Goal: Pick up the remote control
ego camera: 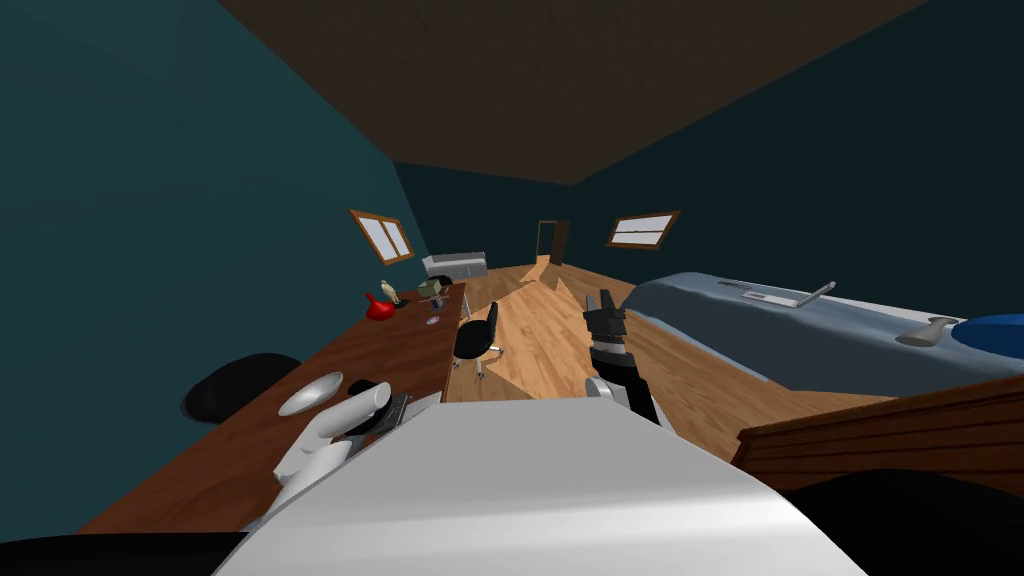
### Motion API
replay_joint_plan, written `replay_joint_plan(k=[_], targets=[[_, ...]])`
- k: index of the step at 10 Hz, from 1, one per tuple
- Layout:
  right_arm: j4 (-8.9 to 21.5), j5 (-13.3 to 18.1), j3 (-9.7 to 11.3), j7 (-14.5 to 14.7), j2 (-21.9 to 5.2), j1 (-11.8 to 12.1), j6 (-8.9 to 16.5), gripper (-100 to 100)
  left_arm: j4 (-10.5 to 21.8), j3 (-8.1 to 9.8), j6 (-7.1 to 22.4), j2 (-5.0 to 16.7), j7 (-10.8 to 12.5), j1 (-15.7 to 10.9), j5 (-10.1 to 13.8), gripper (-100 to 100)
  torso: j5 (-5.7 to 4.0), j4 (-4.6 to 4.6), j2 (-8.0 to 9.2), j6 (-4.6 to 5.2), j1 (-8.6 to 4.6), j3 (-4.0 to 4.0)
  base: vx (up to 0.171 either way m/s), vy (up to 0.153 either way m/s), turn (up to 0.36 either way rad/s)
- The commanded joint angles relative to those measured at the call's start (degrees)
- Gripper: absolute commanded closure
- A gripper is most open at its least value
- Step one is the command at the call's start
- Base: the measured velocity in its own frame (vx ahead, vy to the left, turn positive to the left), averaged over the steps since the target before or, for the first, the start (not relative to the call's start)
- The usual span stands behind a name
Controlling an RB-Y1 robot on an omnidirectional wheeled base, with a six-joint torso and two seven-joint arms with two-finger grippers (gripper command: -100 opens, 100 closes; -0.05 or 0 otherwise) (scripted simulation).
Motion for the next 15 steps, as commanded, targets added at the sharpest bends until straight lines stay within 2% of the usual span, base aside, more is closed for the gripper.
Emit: replay_joint_plan(k=[1, 4, 5, 6, 7, 10, 15], targets=[[0.0, 0.0, 0.0, 0.0, 0.0, 0.0, 0.0, 0, 0.2, -0.28, 1.9, 0.0, 0.3, -0.1, 0.1, -100, 0.00, 0.00, 0.00, 0.00, 0.00, 0.00, 0.127, 0.013, 0.003], [0.0, 0.0, 0.0, 0.0, 0.0, 0.0, 0.0, 0, 2.7, -1.14, 5.3, -0.2, 0.3, -0.2, 0.8, -100, -0.01, 0.03, 0.13, 0.00, 0.00, 0.07, 0.114, 0.038, 0.004], [0.0, 0.0, 0.0, 0.0, 0.0, 0.0, 0.0, 0, 2.3, -0.85, 4.6, 0.0, 0.1, -0.1, 0.8, -100, 0.00, 0.03, 0.17, 0.00, 0.00, 0.09, 0.046, 0.017, -0.002], [0.0, 0.0, 0.0, 0.0, 0.0, 0.0, 0.0, 0, 2.3, -0.88, 4.9, 0.0, 0.2, -0.1, 0.9, 0, -0.02, 0.06, 0.36, 0.00, -0.08, 0.19, 0.009, 0.004, -0.001], [0.0, 0.0, 0.0, 0.0, 0.0, 0.0, 0.0, 0, 4.7, -1.16, 3.9, 0.0, 1.1, -1.7, 0.3, -100, -0.03, 0.10, 0.51, 0.00, -0.14, 0.28, -0.051, 0.017, -0.131], [0.0, 0.0, 0.0, 0.0, 0.0, 0.0, 0.0, 0, 8.2, -1.59, 2.4, 0.1, 2.5, -4.0, -0.6, -100, -0.02, 0.20, 0.95, 0.00, -0.06, 0.54, -0.093, 0.025, -0.093], [0.0, 0.0, 0.0, 0.0, 0.0, 0.0, 0.0, 0, 14.0, -2.31, 0.0, 0.3, 4.8, -7.9, -2.0, -100, -0.03, 0.19, 0.89, 0.00, -0.09, 0.50, -0.069, 0.013, -0.078]])
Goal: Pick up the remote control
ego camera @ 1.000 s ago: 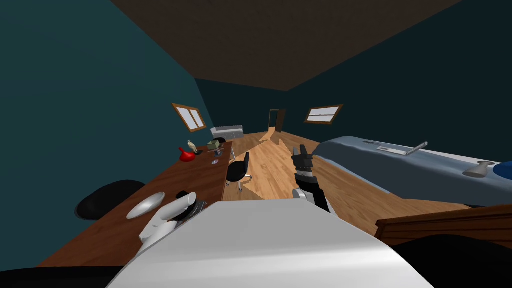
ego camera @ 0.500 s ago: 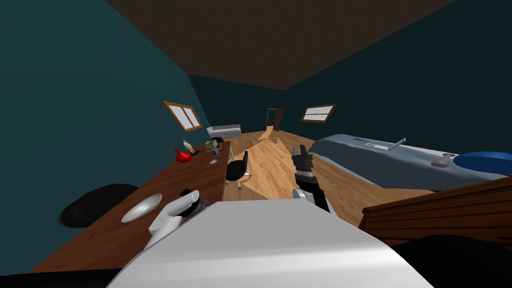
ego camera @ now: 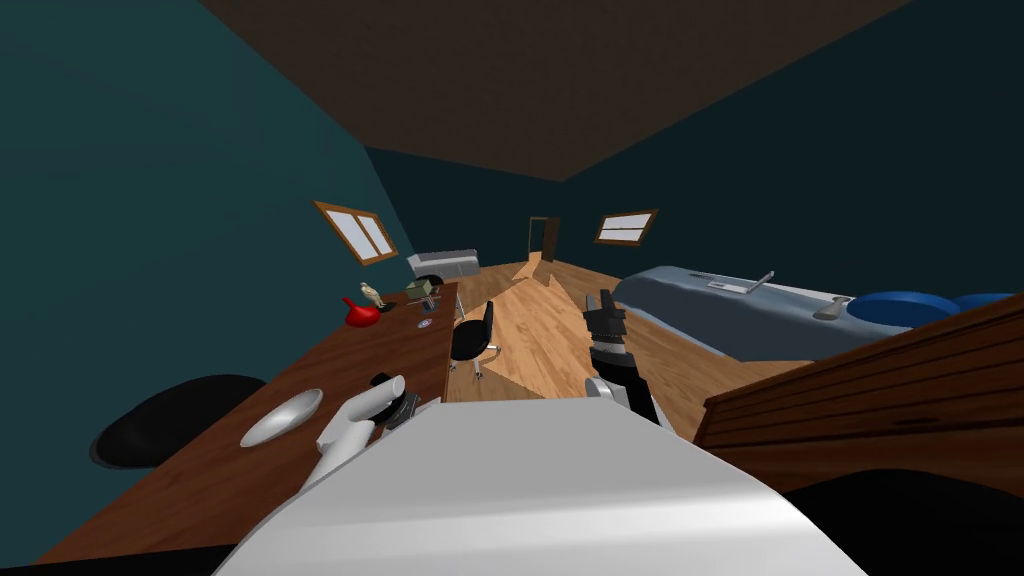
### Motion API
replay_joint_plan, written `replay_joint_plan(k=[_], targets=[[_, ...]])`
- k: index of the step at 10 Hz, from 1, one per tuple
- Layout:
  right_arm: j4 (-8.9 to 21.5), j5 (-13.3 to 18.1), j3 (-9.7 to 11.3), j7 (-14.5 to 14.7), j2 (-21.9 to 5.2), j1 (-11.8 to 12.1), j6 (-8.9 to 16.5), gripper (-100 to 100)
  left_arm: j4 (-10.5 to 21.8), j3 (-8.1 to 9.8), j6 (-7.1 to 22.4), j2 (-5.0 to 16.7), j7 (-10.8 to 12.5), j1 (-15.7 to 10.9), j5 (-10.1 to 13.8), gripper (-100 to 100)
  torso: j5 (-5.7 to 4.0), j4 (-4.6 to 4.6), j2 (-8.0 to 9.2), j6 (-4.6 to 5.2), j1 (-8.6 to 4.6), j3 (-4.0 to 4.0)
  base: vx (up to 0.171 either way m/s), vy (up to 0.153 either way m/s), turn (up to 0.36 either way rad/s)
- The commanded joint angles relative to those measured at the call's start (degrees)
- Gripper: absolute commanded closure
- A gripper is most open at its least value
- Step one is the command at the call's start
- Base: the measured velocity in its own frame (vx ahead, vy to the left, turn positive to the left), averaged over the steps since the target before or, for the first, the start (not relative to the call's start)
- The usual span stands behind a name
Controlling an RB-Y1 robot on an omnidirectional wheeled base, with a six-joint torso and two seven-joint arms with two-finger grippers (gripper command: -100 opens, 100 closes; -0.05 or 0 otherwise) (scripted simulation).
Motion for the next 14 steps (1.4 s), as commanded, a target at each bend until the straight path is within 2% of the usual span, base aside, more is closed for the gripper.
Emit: replay_joint_plan(k=[1, 2, 6, 7, 8, 14], targets=[[0.0, 0.0, 0.0, 0.0, 0.0, 0.0, 0.0, 0, 0.0, 0.00, 0.0, 0.0, 0.0, 0.0, 0.0, -100, 0.00, 0.00, 0.00, 0.00, 0.00, 0.00, -0.028, 0.010, -0.017], [0.0, 0.0, 0.0, 0.0, 0.0, 0.0, 0.0, 0, 0.2, -0.03, -0.1, 0.0, 0.1, -0.1, 0.0, 100, -0.01, -0.02, -0.10, -0.02, -0.03, -0.06, -0.007, 0.002, 0.009], [0.0, 0.0, 0.0, 0.0, 0.0, 0.0, 0.0, 0, 0.2, -0.04, -0.1, 0.0, 0.1, 0.0, 0.0, 100, 0.00, -0.04, -0.29, 0.02, -0.02, -0.15, 0.000, 0.000, 0.000], [0.0, 0.0, 0.0, 0.0, 0.0, 0.0, 0.0, 0, 0.2, -0.04, -0.1, 0.0, 0.1, 0.0, 0.0, 0, -0.01, -0.04, -0.29, 0.02, -0.02, -0.16, 0.000, 0.000, 0.000], [0.0, 0.0, 0.0, 0.0, 0.0, 0.0, 0.0, 0, -1.6, 0.23, 0.6, 0.0, -0.6, 1.1, 0.4, 100, -0.01, -0.04, -0.30, 0.02, -0.02, -0.16, 0.058, -0.006, 0.098], [0.0, 0.0, 0.0, 0.0, 0.0, 0.0, 0.0, 0, -8.6, 1.09, 3.5, -0.2, -3.4, 5.8, 2.1, 100, -0.06, -0.09, -0.57, 0.03, -0.13, -0.31, 0.077, -0.020, 0.086]])
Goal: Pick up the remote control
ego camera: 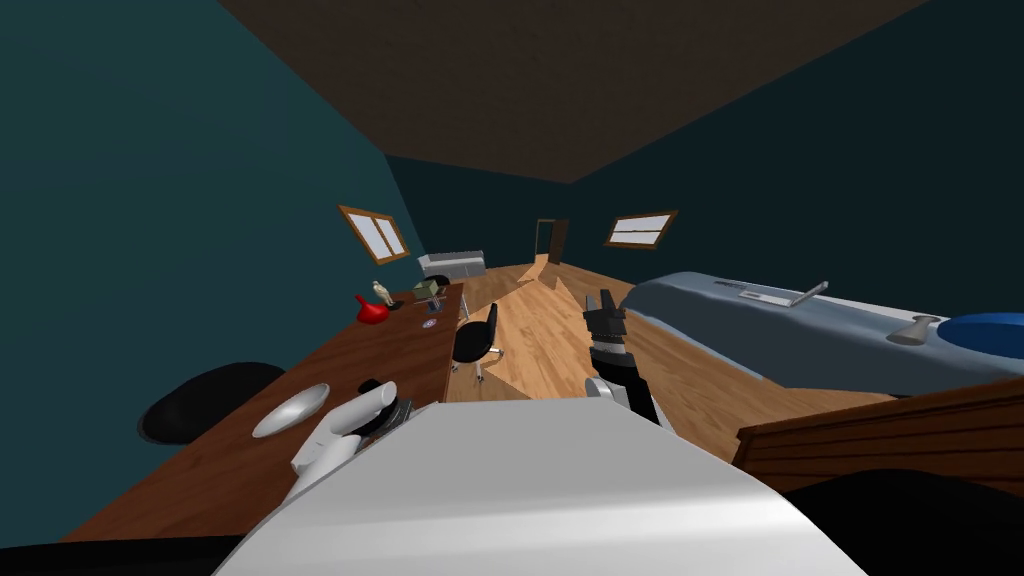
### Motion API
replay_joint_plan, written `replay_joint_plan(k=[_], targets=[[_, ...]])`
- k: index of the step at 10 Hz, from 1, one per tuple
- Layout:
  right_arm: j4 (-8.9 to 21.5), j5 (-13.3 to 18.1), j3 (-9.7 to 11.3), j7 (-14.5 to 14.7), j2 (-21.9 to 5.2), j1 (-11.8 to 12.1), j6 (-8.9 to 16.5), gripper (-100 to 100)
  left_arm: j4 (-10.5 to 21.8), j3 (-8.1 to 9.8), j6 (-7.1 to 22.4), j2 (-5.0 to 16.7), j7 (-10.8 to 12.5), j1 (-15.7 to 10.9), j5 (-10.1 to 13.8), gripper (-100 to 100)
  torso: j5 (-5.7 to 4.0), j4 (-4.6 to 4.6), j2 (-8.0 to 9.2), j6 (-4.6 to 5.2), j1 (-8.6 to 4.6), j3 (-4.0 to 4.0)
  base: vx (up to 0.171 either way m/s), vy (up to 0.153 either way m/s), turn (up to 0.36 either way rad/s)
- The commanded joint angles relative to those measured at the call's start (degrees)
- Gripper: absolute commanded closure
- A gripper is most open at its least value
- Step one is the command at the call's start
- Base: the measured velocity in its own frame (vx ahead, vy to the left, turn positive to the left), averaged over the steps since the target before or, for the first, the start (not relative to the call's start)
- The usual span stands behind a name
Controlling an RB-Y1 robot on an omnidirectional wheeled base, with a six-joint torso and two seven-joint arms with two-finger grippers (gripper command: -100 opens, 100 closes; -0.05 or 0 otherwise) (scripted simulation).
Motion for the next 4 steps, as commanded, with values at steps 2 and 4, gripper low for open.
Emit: replay_joint_plan(k=[2, 4], targets=[[0.0, 0.0, 0.0, 0.0, 0.0, 0.0, 0.0, 0, -3.1, 0.44, 1.3, 0.0, -1.4, 2.2, 0.8, 100, -0.01, 0.00, 0.00, 0.00, 0.03, 0.00, 0.077, -0.015, 0.085], [0.0, 0.0, 0.0, 0.0, 0.0, 0.0, 0.0, 0, -2.7, 0.37, 1.2, 0.0, -1.1, 1.8, 0.7, 0, 0.01, 0.01, 0.09, 0.02, 0.07, 0.04, 0.021, -0.005, 0.011]])
